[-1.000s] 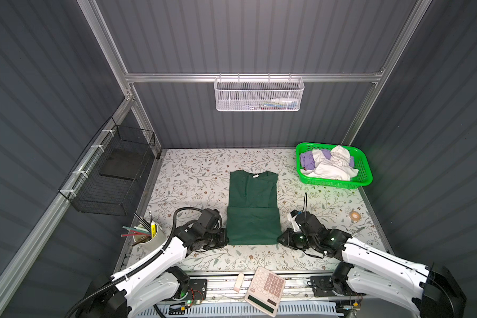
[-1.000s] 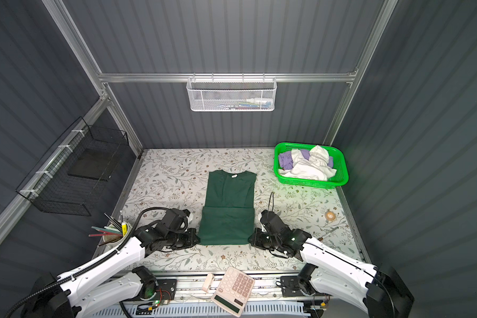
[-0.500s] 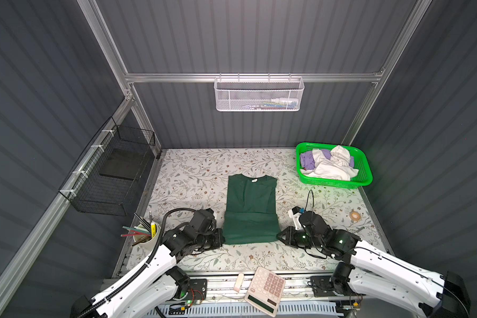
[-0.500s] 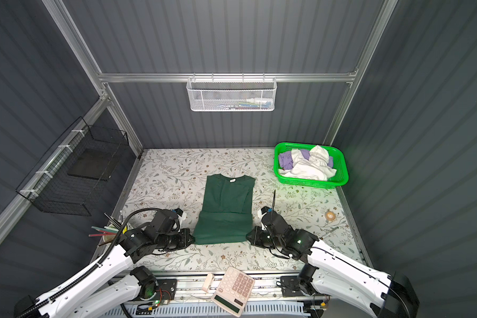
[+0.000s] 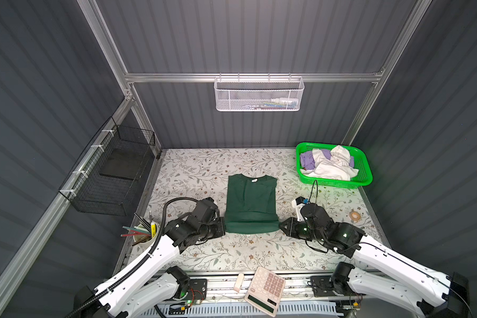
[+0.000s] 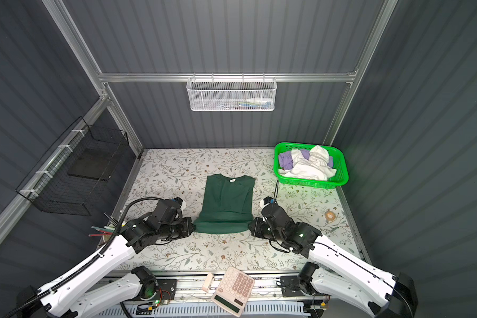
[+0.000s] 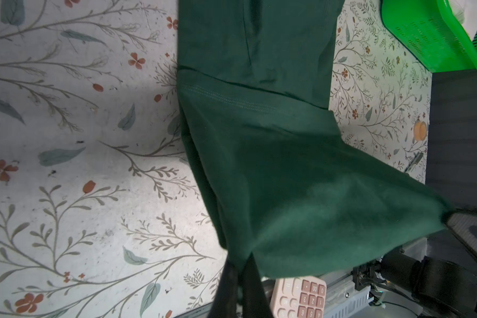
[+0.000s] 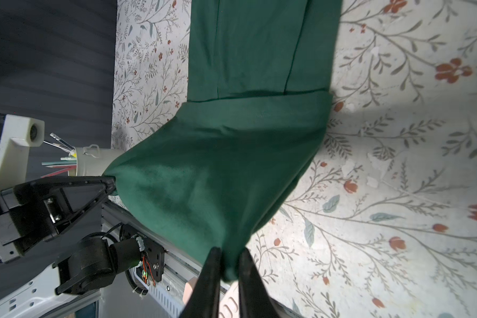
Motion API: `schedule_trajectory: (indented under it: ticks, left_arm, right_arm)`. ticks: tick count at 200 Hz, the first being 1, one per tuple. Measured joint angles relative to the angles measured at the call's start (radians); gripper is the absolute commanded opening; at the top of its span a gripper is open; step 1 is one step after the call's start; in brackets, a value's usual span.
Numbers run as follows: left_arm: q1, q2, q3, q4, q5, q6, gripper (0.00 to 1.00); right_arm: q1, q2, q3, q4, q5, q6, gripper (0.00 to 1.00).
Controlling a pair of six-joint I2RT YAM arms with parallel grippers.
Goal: Fold and stack the t-shirts
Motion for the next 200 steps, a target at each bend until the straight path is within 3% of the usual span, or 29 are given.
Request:
schedule_trajectory:
  ticks: [66, 76, 92, 108, 135, 157, 200]
  left_arm:
    - [0.000, 0.125, 0.122, 0.055, -0.066, 0.039, 0.00]
    - [0.000, 0.149, 0.140, 0.064, -0.072, 0.045, 0.00]
    - [0.000, 0.173, 0.150, 0.078, -0.080, 0.049, 0.00]
    - [0.000, 0.172, 0.139, 0.085, -0.080, 0.048, 0.00]
    - [0.000, 0.120, 0.070, 0.096, -0.080, 0.039, 0.00]
    - [0.000, 0.063, 0.007, 0.091, -0.080, 0.020, 0.00]
    - [0.000, 0.023, -0.020, 0.087, -0.081, -0.006, 0.00]
  right_arm:
    - [-0.099, 0.071, 0.074, -0.004, -0.014, -0.075, 0.17]
    - [-0.112, 0.080, 0.079, -0.003, -0.023, -0.083, 0.23]
    - [-0.122, 0.098, 0.080, -0.004, -0.048, -0.104, 0.40]
    - [-0.116, 0.120, 0.077, -0.002, -0.085, -0.133, 0.47]
    - [-0.015, 0.134, 0.039, 0.028, -0.100, -0.213, 0.48]
    - [0.091, 0.132, 0.016, 0.042, -0.078, -0.277, 0.55]
    - [0.270, 0.130, 0.026, 0.058, 0.092, -0.416, 0.60]
